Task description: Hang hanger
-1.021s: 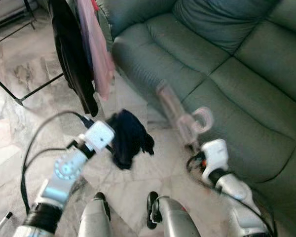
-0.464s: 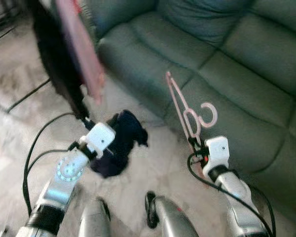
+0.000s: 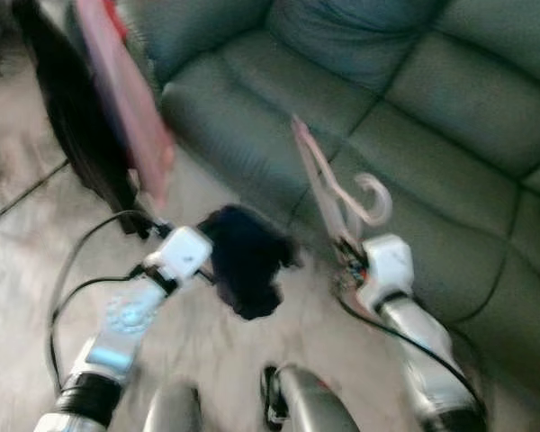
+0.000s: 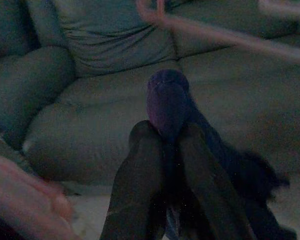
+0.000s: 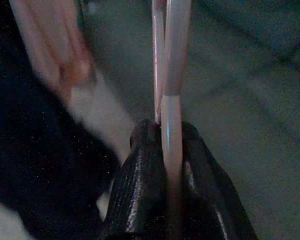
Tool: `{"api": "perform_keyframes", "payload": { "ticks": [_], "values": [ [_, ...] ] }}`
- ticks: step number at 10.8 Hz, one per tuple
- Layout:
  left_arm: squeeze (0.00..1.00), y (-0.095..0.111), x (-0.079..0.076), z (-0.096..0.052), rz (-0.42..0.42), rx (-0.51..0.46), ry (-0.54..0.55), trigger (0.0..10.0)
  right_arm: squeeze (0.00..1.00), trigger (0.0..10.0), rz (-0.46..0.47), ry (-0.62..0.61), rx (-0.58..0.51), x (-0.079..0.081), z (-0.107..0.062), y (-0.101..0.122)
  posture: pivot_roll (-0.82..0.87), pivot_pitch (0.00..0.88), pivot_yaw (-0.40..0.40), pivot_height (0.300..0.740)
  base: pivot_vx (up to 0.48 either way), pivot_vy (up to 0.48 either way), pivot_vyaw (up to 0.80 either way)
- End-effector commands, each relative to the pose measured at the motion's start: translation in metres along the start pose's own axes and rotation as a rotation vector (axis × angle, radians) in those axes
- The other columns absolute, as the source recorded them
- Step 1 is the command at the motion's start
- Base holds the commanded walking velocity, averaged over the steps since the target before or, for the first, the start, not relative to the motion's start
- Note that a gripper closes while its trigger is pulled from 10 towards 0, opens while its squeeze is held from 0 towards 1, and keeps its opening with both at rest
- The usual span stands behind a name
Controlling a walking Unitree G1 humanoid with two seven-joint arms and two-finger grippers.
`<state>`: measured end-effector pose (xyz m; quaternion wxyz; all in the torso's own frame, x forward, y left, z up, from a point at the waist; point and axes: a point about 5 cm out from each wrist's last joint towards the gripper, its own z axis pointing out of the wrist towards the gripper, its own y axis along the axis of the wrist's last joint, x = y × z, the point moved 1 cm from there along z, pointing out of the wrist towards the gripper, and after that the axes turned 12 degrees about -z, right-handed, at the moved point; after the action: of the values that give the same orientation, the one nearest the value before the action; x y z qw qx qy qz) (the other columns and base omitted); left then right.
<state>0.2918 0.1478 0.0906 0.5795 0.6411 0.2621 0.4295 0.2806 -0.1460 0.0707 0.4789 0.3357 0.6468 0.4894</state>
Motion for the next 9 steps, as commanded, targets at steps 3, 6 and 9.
{"api": "perform_keyframes", "payload": {
  "ticks": [3, 6, 9],
  "values": [
    [0.00, 0.003, -0.005, 0.011, -0.025, -0.043, 0.011, 10.0, 0.00, 10.0, -0.016, -0.021, 0.037, -0.007, 0.003, -0.013, -0.01, 0.108, -0.108, 0.740, 0.291, 0.000, 0.00],
    [0.00, -0.016, 0.011, 0.008, -0.134, 0.021, 0.174, 10.0, 0.00, 10.0, -0.057, -0.053, -0.014, -0.016, 0.010, -0.007, -0.01, 0.067, -0.110, 0.740, 0.000, 0.000, 0.00],
    [0.00, 0.002, 0.024, 0.021, 0.091, -0.005, 0.060, 10.0, 0.00, 10.0, -0.147, 0.068, 0.025, -0.011, 0.013, -0.014, -0.02, 0.119, -0.080, 0.740, 0.000, 0.000, 0.00]
  ]
}}
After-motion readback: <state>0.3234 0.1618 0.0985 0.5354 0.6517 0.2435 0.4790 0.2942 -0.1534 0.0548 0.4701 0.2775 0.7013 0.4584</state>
